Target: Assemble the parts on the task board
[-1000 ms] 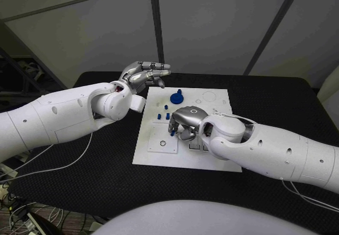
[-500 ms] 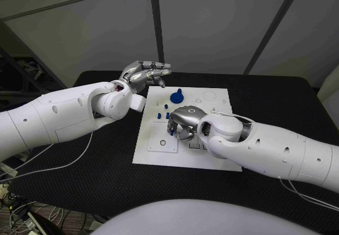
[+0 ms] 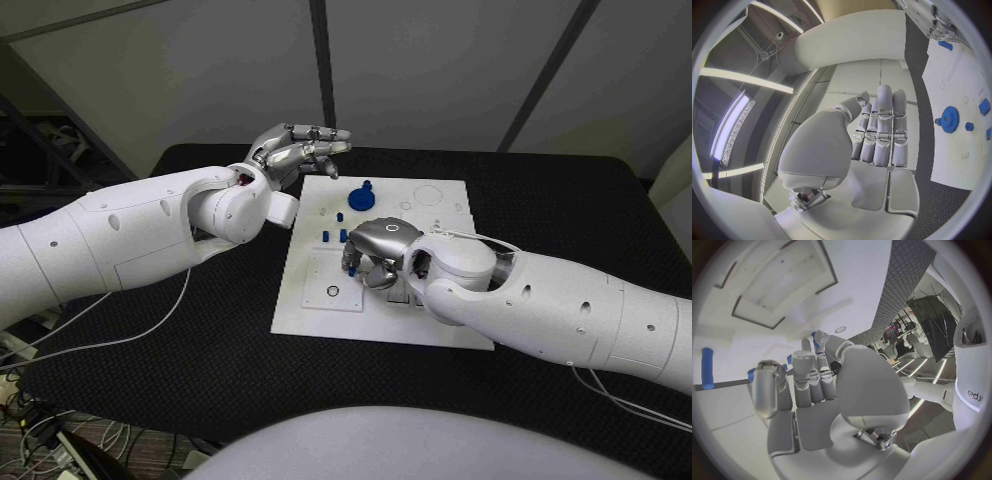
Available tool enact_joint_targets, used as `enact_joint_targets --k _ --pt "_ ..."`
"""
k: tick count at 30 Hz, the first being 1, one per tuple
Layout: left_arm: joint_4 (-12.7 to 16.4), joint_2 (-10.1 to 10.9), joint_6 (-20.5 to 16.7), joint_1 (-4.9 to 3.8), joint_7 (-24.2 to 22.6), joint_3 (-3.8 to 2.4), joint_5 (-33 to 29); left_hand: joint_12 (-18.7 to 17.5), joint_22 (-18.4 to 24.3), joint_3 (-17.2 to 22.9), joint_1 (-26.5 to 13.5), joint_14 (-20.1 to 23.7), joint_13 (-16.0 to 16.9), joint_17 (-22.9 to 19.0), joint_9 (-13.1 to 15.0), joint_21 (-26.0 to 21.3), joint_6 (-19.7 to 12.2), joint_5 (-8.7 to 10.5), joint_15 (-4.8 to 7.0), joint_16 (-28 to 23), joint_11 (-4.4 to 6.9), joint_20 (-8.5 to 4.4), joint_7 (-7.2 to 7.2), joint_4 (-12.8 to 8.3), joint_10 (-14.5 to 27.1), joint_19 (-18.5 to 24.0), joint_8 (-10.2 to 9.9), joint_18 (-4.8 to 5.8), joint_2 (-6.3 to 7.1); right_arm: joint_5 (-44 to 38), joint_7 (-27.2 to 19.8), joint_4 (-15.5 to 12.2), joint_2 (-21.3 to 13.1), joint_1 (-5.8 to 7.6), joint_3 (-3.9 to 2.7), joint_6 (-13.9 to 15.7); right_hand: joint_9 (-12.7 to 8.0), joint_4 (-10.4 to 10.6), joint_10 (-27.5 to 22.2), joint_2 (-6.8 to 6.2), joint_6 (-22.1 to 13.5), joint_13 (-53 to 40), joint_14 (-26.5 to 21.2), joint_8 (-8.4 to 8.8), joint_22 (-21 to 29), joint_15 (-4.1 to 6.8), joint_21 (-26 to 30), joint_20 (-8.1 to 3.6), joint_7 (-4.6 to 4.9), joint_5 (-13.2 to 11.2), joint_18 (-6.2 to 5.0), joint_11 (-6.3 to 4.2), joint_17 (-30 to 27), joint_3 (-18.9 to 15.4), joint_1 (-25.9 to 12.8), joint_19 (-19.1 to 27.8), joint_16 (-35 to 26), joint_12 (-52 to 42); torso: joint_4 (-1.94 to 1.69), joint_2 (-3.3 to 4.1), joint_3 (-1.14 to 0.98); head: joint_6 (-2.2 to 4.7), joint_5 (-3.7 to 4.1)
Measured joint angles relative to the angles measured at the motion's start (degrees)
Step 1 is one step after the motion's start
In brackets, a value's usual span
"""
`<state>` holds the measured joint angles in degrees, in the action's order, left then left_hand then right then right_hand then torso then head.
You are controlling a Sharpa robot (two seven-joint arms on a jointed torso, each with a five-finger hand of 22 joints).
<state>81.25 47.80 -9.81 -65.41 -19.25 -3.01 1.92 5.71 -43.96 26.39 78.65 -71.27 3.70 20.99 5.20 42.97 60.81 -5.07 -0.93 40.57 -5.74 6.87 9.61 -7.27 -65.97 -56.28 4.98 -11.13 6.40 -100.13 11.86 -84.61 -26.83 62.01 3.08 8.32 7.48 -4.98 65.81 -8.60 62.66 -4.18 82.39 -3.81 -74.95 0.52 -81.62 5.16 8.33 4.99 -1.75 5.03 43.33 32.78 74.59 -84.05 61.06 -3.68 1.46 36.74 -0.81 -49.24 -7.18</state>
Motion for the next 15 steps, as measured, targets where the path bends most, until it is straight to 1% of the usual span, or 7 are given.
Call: enact_joint_targets --k 2,3,4,5,7,9,15 --pt "0.0 0.0 0.0 0.0 0.0 0.0 0.0 0.0 0.0 0.0 0.0 0.0 0.0 0.0 0.0 0.0 0.0 0.0 0.0 0.0 0.0 0.0 0.0 0.0 0.0 0.0 0.0 0.0 0.0 0.1 0.0 0.0 -0.1 -0.03 0.05 0.1 -0.4 0.0 -1.8 -0.2 -1.5 0.3 -0.3 0.0 0.0 -0.34 1.4 0.3 0.35 -0.2 -0.01 0.38 -1.3 0.0 -0.2 0.1 -0.9 0.0 0.0 0.0 0.0 -0.01 -0.01" --pt "0.0 0.0 0.0 0.0 0.0 0.0 0.0 0.0 0.0 0.0 0.0 0.0 0.0 0.0 0.0 0.0 0.0 0.0 0.0 0.0 0.0 0.0 0.0 0.0 0.0 0.0 0.0 0.0 0.0 0.1 -0.1 0.0 -0.1 -0.04 0.05 0.2 -0.7 0.0 -2.9 -0.53 -2.5 0.3 -0.6 -0.01 0.0 -0.63 2.7 0.51 0.55 -0.4 -0.16 0.64 -2.5 0.0 -0.5 -0.1 -1.7 0.0 0.0 0.0 -0.01 -0.01 -0.01" --pt "0.0 0.0 0.0 0.0 0.1 0.0 0.0 0.0 0.0 0.0 0.0 0.0 0.0 0.0 0.0 0.0 0.0 0.0 0.0 0.0 0.0 0.0 0.0 0.0 0.0 0.0 0.0 0.0 0.0 0.2 -0.1 0.0 -0.1 -0.05 0.05 0.4 -0.9 0.0 -3.9 -0.67 -3.2 0.4 -0.9 -0.01 0.0 -0.87 4.1 0.91 0.61 -0.7 -1.04 0.77 -3.8 0.0 -0.6 0.3 -2.6 0.0 0.01 0.0 -0.01 -0.01 -0.02" --pt "0.0 0.0 0.1 0.0 0.1 0.0 0.0 0.0 0.0 0.0 0.0 0.0 0.0 0.0 0.0 0.0 0.0 0.0 0.0 0.0 0.0 0.0 0.0 0.0 0.0 0.0 0.0 0.0 0.0 0.2 -0.1 0.0 -0.2 -0.05 0.05 0.5 -1.2 0.2 -5.0 -0.68 -3.9 0.4 -1.1 0.0 0.0 -1.06 5.3 1.2 0.55 -1.0 -1.38 0.91 -4.9 -0.3 -0.6 0.7 -3.4 0.0 0.01 0.0 -0.01 -0.01 -0.02" --pt "-0.1 0.0 0.1 0.0 0.1 0.0 0.0 0.0 0.1 0.0 0.0 0.0 0.0 -0.1 0.0 -0.2 0.0 0.0 0.0 0.0 0.0 0.0 0.0 0.0 0.0 0.0 0.0 0.0 0.0 0.3 -0.3 0.0 -0.4 -0.05 0.05 1.2 -1.5 0.1 -6.2 -1.2 -4.7 0.4 -1.1 -0.01 0.0 -1.14 6.7 1.18 0.37 -1.2 -1.37 1.05 -6.3 -1.1 -0.1 1.2 -4.4 0.0 0.01 -0.01 -0.01 -0.01 -0.02" --pt "-0.1 0.0 0.1 0.0 0.2 0.0 0.0 0.0 0.1 0.0 0.0 0.0 0.0 -0.1 0.0 -0.2 0.0 0.0 0.0 0.0 0.0 0.0 0.0 0.0 0.0 0.0 0.0 0.0 0.0 0.4 -0.4 -0.2 -0.7 -0.08 0.05 2.0 -1.6 0.0 -6.6 -1.19 -4.7 0.3 -1.3 0.0 0.0 -0.99 7.3 1.18 0.36 -1.2 -1.37 1.1 -6.9 -1.2 -0.1 1.2 -4.7 0.0 0.01 -0.01 -0.01 0.04 -0.04" --pt "-0.1 0.0 0.2 0.0 0.2 0.0 0.0 0.0 0.1 0.0 0.0 0.0 0.0 -0.1 0.0 -0.2 0.0 0.0 0.0 0.0 0.0 0.0 0.0 0.0 0.0 0.0 0.0 0.0 0.0 1.2 -1.4 -2.2 -3.3 -0.35 0.05 6.0 -1.7 0.2 -6.5 -1.19 -4.7 -0.1 -1.3 0.0 0.0 -0.94 7.8 1.18 0.36 -1.2 -1.37 1.09 -7.6 -1.9 -0.1 1.2 -5.0 0.0 0.02 -0.03 -0.04 0.3 -0.08"
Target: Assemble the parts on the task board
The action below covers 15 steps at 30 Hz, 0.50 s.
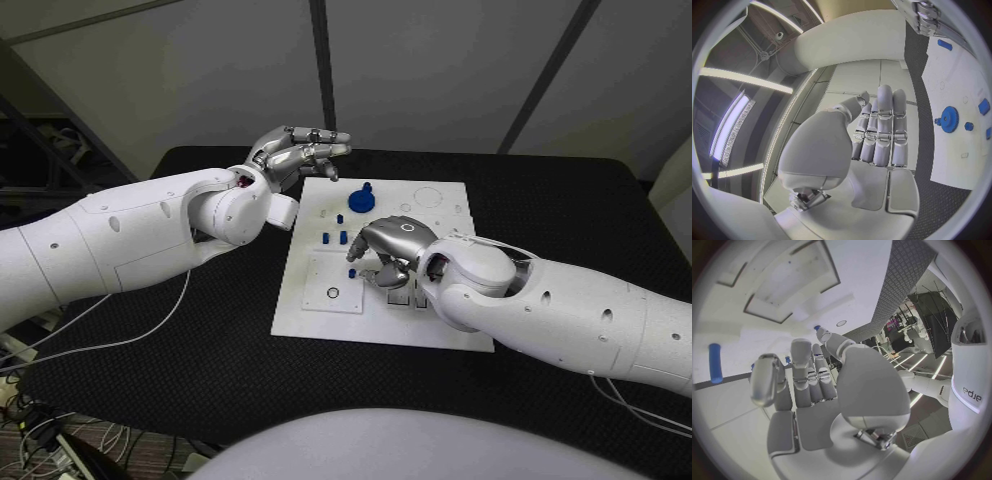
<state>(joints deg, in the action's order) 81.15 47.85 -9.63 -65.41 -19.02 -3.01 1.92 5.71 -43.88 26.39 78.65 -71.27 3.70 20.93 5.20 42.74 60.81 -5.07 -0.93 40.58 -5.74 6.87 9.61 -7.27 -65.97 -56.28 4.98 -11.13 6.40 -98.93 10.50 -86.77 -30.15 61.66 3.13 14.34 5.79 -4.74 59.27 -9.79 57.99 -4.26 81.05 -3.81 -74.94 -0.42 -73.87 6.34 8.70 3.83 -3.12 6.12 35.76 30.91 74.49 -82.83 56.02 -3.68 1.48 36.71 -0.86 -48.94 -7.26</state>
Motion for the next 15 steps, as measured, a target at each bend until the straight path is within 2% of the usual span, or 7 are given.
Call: enact_joint_targets --k 5,6,7,10,11,13,15 --pt "-0.1 0.2 0.1 0.0 0.1 0.0 0.0 0.0 0.0 0.0 0.0 0.0 0.0 0.0 0.0 0.0 0.0 0.0 0.0 0.0 0.0 0.0 0.0 0.0 0.0 0.0 0.0 0.0 0.0 0.8 -0.6 -2.4 -3.7 -0.06 -0.34 3.4 0.0 0.2 0.3 0.0 0.0 -0.2 0.0 0.0 0.0 0.0 0.0 0.21 0.0 0.0 0.0 -0.27 -0.3 -0.2 0.0 0.2 0.0 0.0 0.05 -0.01 -0.01 0.24 0.03" --pt "-0.1 0.2 0.1 0.0 0.1 0.0 0.0 0.0 0.0 0.0 0.0 0.0 0.0 0.0 0.0 0.0 0.0 0.0 0.0 0.0 0.0 0.0 0.0 0.0 0.0 0.0 0.0 0.0 0.0 1.0 -0.7 -2.8 -4.3 -0.12 -0.74 3.8 0.0 0.2 0.7 0.0 0.0 -0.2 0.0 0.0 0.0 0.0 0.0 0.21 0.0 0.0 0.0 -0.3 -0.3 -0.2 0.0 0.2 0.0 0.0 0.05 -0.01 -0.01 0.33 0.13" --pt "-0.1 0.3 0.1 0.0 0.1 0.01 0.0 0.0 0.0 0.0 0.0 0.0 0.0 0.0 0.0 0.0 0.0 0.0 0.0 0.0 0.0 0.0 0.0 0.0 0.0 0.0 0.0 0.0 0.0 1.1 -0.7 -3.2 -5.3 -0.12 -1.51 4.3 0.0 0.2 0.7 0.0 0.1 -0.2 0.0 0.0 0.0 0.0 0.0 0.21 0.12 0.0 0.0 -0.28 -0.3 -0.2 0.0 0.2 0.0 0.0 0.05 -0.02 0.0 0.48 0.27" --pt "-0.1 0.4 0.1 0.0 0.1 0.03 0.0 0.0 0.0 0.0 0.0 0.0 0.0 0.0 0.0 0.0 0.0 0.0 0.0 0.0 0.0 0.0 0.0 0.0 0.0 0.0 0.0 0.0 0.0 1.4 -0.6 -3.9 -7.0 0.3 -2.9 4.9 0.0 0.2 0.7 -0.17 0.2 -0.3 0.0 0.0 0.0 0.0 0.0 0.21 0.19 0.0 0.0 -0.28 -0.1 -0.5 0.2 0.2 0.0 0.0 0.05 -0.02 0.01 0.82 0.68" --pt "-0.1 0.4 0.1 0.0 0.1 0.04 0.0 0.0 0.0 0.0 0.0 0.0 0.0 0.0 0.0 0.0 0.0 0.0 0.0 0.0 0.0 0.0 0.0 0.0 0.0 0.0 0.0 0.0 0.0 1.5 -0.4 -3.9 -7.7 0.59 -3.59 5.0 0.0 0.2 0.7 -0.27 0.2 -0.3 0.0 0.0 0.0 0.0 0.0 0.21 0.2 0.0 0.0 -0.28 -0.1 -0.5 0.3 0.2 0.0 0.0 0.06 -0.02 0.01 0.88 0.77" --pt "-0.1 0.4 0.1 0.0 0.1 0.04 0.0 0.0 0.0 0.0 0.0 0.0 0.0 0.0 0.0 0.0 0.0 0.0 0.0 0.0 0.0 0.0 0.0 0.0 0.0 0.0 0.0 0.0 0.0 1.6 -0.1 -3.8 -8.4 1.22 -4.31 4.9 -0.1 0.1 0.9 -0.29 0.3 -0.3 0.0 0.0 0.0 0.0 0.0 0.21 0.08 0.0 0.0 -0.48 -0.1 -0.6 0.3 0.2 0.0 0.0 0.09 -0.02 0.01 1.06 0.96" --pt "-0.1 0.4 0.1 0.0 0.2 0.04 0.0 0.0 0.0 0.0 0.0 0.0 0.0 0.0 0.0 0.0 0.0 0.0 0.0 0.0 0.0 0.0 0.0 0.0 0.0 0.0 0.0 0.0 0.0 1.6 0.5 -3.3 -8.8 1.93 -4.76 4.4 -0.2 0.1 0.9 -0.73 0.1 -0.3 0.0 0.0 0.0 0.0 0.0 0.21 -0.32 0.0 0.0 -0.48 -0.5 -1.1 0.7 0.2 -0.1 0.0 0.1 -0.01 0.02 1.21 1.2"
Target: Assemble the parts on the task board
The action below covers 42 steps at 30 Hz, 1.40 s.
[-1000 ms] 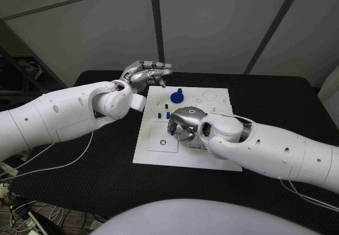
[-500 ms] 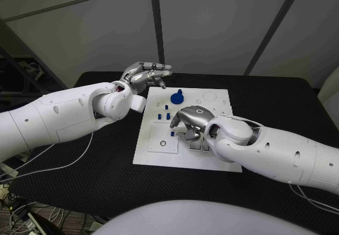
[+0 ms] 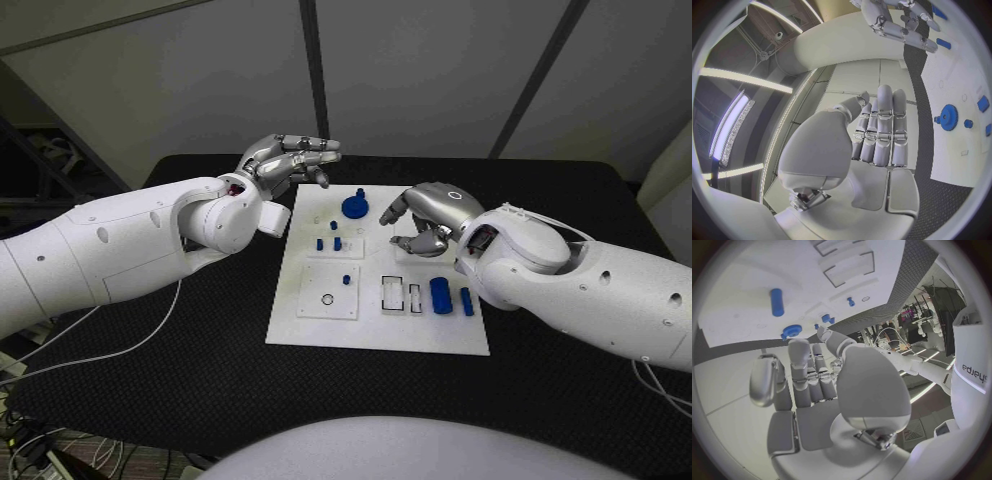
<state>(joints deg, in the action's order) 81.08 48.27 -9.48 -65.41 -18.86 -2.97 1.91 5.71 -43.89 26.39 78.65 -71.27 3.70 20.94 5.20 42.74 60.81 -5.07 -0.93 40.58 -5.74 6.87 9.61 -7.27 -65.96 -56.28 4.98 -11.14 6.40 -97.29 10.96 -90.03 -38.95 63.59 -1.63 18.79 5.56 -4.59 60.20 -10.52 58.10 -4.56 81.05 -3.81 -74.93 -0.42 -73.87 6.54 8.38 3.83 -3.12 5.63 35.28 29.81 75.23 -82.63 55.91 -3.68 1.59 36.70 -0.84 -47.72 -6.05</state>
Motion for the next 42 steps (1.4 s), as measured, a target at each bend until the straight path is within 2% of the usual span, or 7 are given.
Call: enact_joint_targets --k 7,16,23,25,33,38,42 --pt "0.0 -0.1 0.0 0.0 0.0 0.03 0.0 0.0 0.0 -0.2 0.0 0.0 0.0 0.0 0.0 0.0 0.0 0.0 0.0 -0.3 0.0 0.0 0.0 -0.2 0.0 0.0 0.0 0.0 0.0 -0.2 2.0 2.6 -0.6 1.44 -0.56 -3.5 -0.5 0.4 -1.3 -0.63 -1.1 0.1 0.0 0.0 0.0 0.0 0.8 0.0 -1.06 -0.7 0.01 0.48 -1.0 -1.9 0.6 0.0 -0.5 0.0 -0.1 0.07 0.02 0.39 0.6" --pt "-0.2 -0.1 0.1 0.01 0.1 0.05 0.0 0.0 0.0 -0.2 0.0 0.0 0.0 0.0 0.0 0.0 0.0 0.0 0.0 -0.3 0.0 0.0 0.0 -0.2 0.0 0.0 0.0 0.0 0.0 -0.4 3.9 4.2 -0.2 1.73 -0.65 -10.7 -0.7 0.2 -1.8 -0.98 -1.3 0.2 0.0 0.0 0.0 0.0 1.1 0.0 -1.25 -0.7 0.0 0.51 -1.6 -2.6 1.5 0.0 -0.8 0.0 -0.14 0.08 0.05 0.27 0.62" --pt "-0.3 -0.1 0.1 0.01 0.1 0.06 0.0 0.0 0.0 -0.2 0.0 0.0 0.0 0.0 0.0 0.0 0.0 0.0 0.0 -0.3 0.0 0.0 0.0 -0.2 0.0 0.0 0.0 0.0 0.0 -0.4 4.4 4.8 0.5 1.98 -0.81 -14.8 -0.7 0.5 -1.8 -0.91 -1.3 0.2 0.0 0.01 0.0 0.0 1.1 0.0 -1.25 -0.7 0.01 0.5 -1.7 -2.8 1.5 0.0 -0.8 0.0 -0.2 0.07 0.06 0.2 0.57" --pt "-0.4 -0.1 0.1 0.01 0.1 0.06 0.0 0.0 0.0 -0.2 0.0 0.0 0.0 0.0 0.0 0.0 0.0 0.0 0.0 -0.3 0.0 0.0 0.0 -0.2 0.0 0.0 0.0 0.0 0.0 -0.3 4.5 4.9 0.6 2.01 -0.83 -15.5 -0.7 0.5 -1.3 -0.67 -1.3 0.2 0.0 0.01 0.0 0.0 1.1 0.0 -1.25 -0.7 0.01 0.09 -1.7 -2.8 1.8 0.0 -0.8 0.0 -0.21 0.07 0.06 0.19 0.53" --pt "-0.6 -0.2 0.2 0.01 0.2 0.06 0.0 0.0 0.0 -0.2 0.0 0.0 0.0 0.0 0.0 0.0 0.0 0.0 0.0 -0.3 0.0 0.0 0.0 -0.2 0.0 0.0 0.0 0.01 0.0 -0.2 4.7 5.7 1.3 1.74 -0.62 -18.0 -0.8 1.0 1.1 0.23 -0.3 0.0 0.2 0.01 0.0 0.23 1.0 -0.02 -0.71 -0.7 0.0 -0.06 -1.2 -2.6 1.9 0.0 -0.4 -0.5 -0.2 0.07 0.03 0.17 0.46" --pt "-0.6 -0.3 0.2 0.01 0.2 0.06 0.0 0.0 0.0 -0.2 0.0 0.0 0.0 0.0 0.0 0.0 0.0 0.0 0.0 -0.3 0.0 0.0 0.0 -0.2 0.0 0.0 0.0 0.0 0.0 -0.1 4.8 6.2 1.8 1.75 -0.63 -18.5 -0.7 1.8 3.1 1.09 1.2 0.0 0.9 -0.34 0.0 0.43 -0.8 -0.52 0.15 -0.7 0.01 -0.4 0.5 -1.3 1.6 -0.5 1.0 -0.5 -0.18 0.07 0.02 0.17 0.46" --pt "-0.7 -0.3 0.2 0.01 0.2 0.06 0.0 0.0 0.1 -0.2 0.0 0.0 0.0 0.0 0.0 0.0 0.0 0.0 0.0 -0.3 0.0 0.0 0.0 -0.2 0.0 0.0 0.0 0.0 0.0 0.1 4.7 6.4 2.0 1.76 -0.64 -18.7 -0.6 1.9 4.5 1.13 2.1 0.0 0.9 -0.34 0.0 0.44 -1.5 -0.5 -0.02 -0.7 0.01 -0.57 1.2 -0.3 1.6 -0.9 1.7 -0.5 -0.18 0.07 -0.01 0.09 0.54"
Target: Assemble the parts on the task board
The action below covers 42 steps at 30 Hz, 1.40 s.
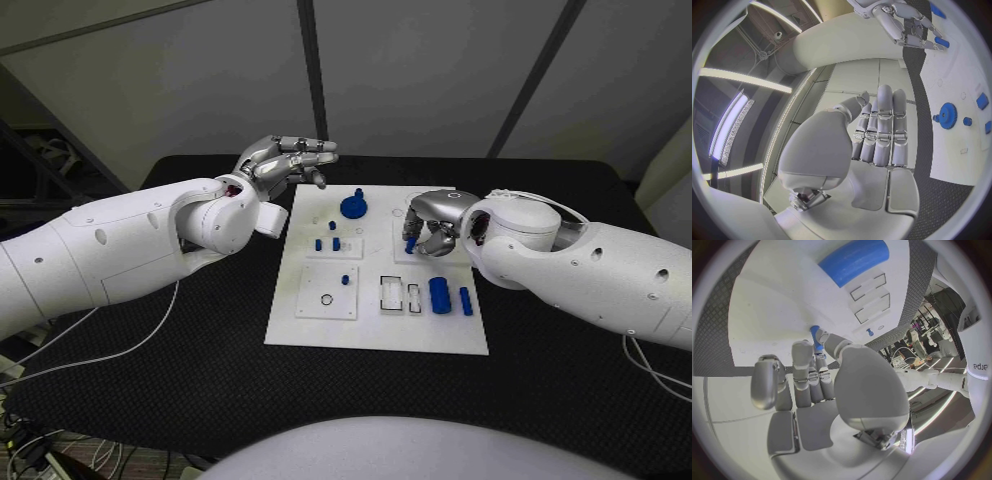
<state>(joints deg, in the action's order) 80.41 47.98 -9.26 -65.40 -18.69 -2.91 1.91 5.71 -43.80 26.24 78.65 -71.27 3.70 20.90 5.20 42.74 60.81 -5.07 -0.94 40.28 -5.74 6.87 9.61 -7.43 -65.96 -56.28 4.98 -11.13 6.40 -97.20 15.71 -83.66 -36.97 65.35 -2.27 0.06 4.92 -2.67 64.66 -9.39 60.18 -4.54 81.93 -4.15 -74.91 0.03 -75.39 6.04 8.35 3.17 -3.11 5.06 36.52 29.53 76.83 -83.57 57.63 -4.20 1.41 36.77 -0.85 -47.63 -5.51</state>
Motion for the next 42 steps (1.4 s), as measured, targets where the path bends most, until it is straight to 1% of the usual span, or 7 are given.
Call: enact_joint_targets --k 5,8,13,16,21,36,42 --pt "-0.1 0.0 0.0 0.0 0.0 0.0 0.0 0.0 0.0 0.0 0.0 0.0 0.0 0.0 0.0 0.0 0.0 0.0 0.0 0.0 0.0 0.0 0.0 0.0 0.0 0.0 0.0 0.0 0.0 0.2 -0.2 0.2 0.1 0.0 0.0 0.0 0.1 0.4 2.3 0.42 1.0 0.0 0.4 0.0 0.0 0.45 -1.8 -0.21 -0.36 0.0 0.0 -0.45 1.7 1.2 -0.4 -0.2 1.5 -0.1 0.04 -0.01 0.0 -0.04 0.01" --pt "-0.1 0.0 0.0 0.0 0.0 0.0 0.0 0.0 0.0 0.0 0.0 0.0 0.0 0.0 0.0 0.0 0.0 0.0 0.0 0.0 0.0 0.0 0.0 0.0 0.0 0.0 0.0 0.0 0.0 0.4 -0.3 0.2 0.2 0.0 0.01 0.2 0.4 0.6 4.1 1.37 2.4 -0.2 0.8 -0.47 0.0 0.8 -3.2 -0.42 -0.67 0.0 0.0 -0.97 3.0 1.9 -0.2 -0.4 2.7 -0.5 0.06 -0.01 0.01 -0.04 0.01" --pt "-0.1 -0.1 0.0 0.0 0.1 0.0 0.0 0.0 0.0 0.0 0.0 0.0 0.0 0.0 0.0 0.0 0.0 0.0 0.0 0.0 0.0 0.0 0.0 0.0 0.0 0.0 0.0 0.0 0.0 0.5 -0.3 0.2 0.2 -0.03 0.03 0.7 0.8 0.1 7.6 2.42 5.3 -0.8 1.6 -1.52 0.0 1.62 -6.2 -1.24 -1.74 -0.1 -0.01 -2.02 5.1 2.5 0.3 -0.4 4.4 -1.3 0.06 -0.01 0.01 -0.09 0.01" --pt "-0.2 -0.1 0.1 0.0 0.1 0.0 0.0 0.0 0.0 0.0 0.0 0.0 0.0 0.0 0.0 0.0 0.0 0.0 0.0 0.0 0.0 0.0 0.0 0.0 0.0 0.0 0.0 0.0 0.0 0.3 -0.2 0.3 0.2 -0.06 0.05 1.0 0.9 -0.3 9.4 2.64 6.7 -1.2 1.6 -2.05 0.0 2.25 -7.2 -1.79 -2.18 -0.2 0.95 -2.64 5.7 2.4 0.5 -0.3 4.9 -1.8 0.05 -0.01 0.02 -0.14 0.01" --pt "-0.2 -0.1 0.1 0.0 0.1 0.0 0.0 0.0 0.0 -0.2 -0.2 0.0 0.0 -0.1 0.0 -0.2 0.0 0.0 0.0 0.0 0.0 0.0 0.0 0.2 0.0 0.0 0.0 0.0 -0.19 -0.1 -0.1 -0.3 -0.3 -0.11 0.06 1.8 0.8 -0.5 10.0 3.12 7.0 -1.6 1.6 -2.07 0.0 2.25 -7.5 -1.98 -2.38 -0.2 0.94 -3.22 6.0 2.2 1.0 -0.5 5.2 -1.8 0.04 -0.03 0.03 -0.25 -0.04" --pt "-0.4 -0.1 0.1 0.0 0.3 0.0 0.0 0.0 0.0 -0.2 -0.2 0.0 0.0 0.0 0.0 -0.2 0.0 0.0 0.0 0.0 0.0 0.0 0.0 0.2 0.0 0.0 0.0 0.0 -0.23 1.1 -0.6 -9.4 -4.6 -0.07 -0.07 9.7 0.8 -0.6 10.4 3.8 7.6 -2.0 1.4 -2.08 0.0 2.45 -8.3 -2.3 -2.99 -0.5 0.93 -3.22 6.0 1.5 0.4 -0.4 5.4 -1.4 0.04 -0.11 0.02 -0.15 -0.4" --pt "-0.6 -0.4 0.1 0.0 0.4 0.0 0.0 0.0 0.0 -0.2 -0.2 0.0 0.0 0.0 0.0 -0.2 0.0 0.0 0.0 0.0 0.0 0.0 0.0 0.2 0.0 0.0 0.0 0.0 -0.23 2.6 -1.4 -12.0 -2.7 -0.07 -0.09 11.3 0.8 -0.6 10.4 3.53 7.6 -2.0 1.4 -2.08 0.0 2.44 -8.3 -2.38 -2.98 -0.5 0.92 -3.22 6.0 1.5 0.1 -0.5 5.4 -1.4 0.04 -0.06 0.03 -0.37 -0.75"
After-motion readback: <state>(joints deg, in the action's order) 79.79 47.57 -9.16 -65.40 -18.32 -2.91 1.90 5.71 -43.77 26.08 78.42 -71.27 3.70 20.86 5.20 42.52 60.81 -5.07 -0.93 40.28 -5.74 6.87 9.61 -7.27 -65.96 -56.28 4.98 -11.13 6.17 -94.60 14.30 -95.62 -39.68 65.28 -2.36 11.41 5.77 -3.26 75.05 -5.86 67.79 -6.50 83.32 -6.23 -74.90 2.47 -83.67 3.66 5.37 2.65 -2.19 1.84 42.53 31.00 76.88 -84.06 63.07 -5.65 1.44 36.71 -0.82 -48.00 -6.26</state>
